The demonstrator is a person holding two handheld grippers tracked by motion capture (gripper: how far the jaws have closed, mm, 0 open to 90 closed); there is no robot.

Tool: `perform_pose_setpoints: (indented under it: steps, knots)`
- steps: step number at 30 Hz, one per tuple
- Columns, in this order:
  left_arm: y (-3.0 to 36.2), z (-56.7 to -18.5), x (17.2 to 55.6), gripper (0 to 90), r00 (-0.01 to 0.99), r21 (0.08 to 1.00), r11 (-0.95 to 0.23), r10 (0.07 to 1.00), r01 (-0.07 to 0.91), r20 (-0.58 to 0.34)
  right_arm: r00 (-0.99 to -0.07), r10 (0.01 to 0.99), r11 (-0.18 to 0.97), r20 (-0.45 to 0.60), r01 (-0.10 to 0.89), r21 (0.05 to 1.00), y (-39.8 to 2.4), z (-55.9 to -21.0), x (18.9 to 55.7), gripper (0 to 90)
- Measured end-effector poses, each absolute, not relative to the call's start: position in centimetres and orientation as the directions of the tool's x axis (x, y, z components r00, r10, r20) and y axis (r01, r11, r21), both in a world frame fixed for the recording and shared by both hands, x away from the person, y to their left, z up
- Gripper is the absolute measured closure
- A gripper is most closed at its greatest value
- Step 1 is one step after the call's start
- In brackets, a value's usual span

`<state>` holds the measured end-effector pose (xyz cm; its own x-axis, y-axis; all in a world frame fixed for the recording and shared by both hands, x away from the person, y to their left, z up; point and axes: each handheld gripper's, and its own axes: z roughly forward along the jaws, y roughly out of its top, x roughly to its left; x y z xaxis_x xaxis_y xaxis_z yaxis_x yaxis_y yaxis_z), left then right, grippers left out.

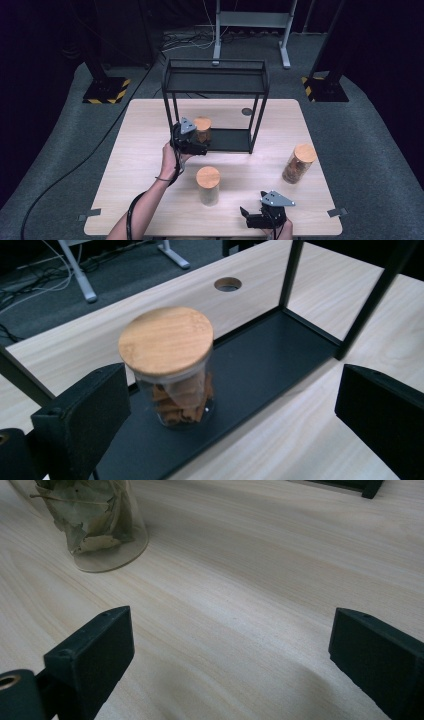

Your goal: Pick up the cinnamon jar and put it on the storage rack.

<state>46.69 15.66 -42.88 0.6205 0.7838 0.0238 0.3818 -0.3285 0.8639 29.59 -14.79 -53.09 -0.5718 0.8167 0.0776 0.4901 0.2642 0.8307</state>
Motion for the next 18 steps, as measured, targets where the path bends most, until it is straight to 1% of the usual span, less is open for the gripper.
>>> perform_pose_setpoints:
  steps: [9,18]
  knots:
    - [17.4,-43.5,45.1,0.2,0.611,0.859,-0.352,0.789,0.372,0.059,-0.571,0.817,0.265,0.076,0.490,0.830,-14.8,-53.1,29.6,3.5]
    - [20.0,-45.4,43.3,0.0,0.597,0.838,-0.358,0.801,0.412,0.050,-0.572,0.817,0.267,0.076,0.492,0.829,-14.7,-53.1,29.6,3.5]
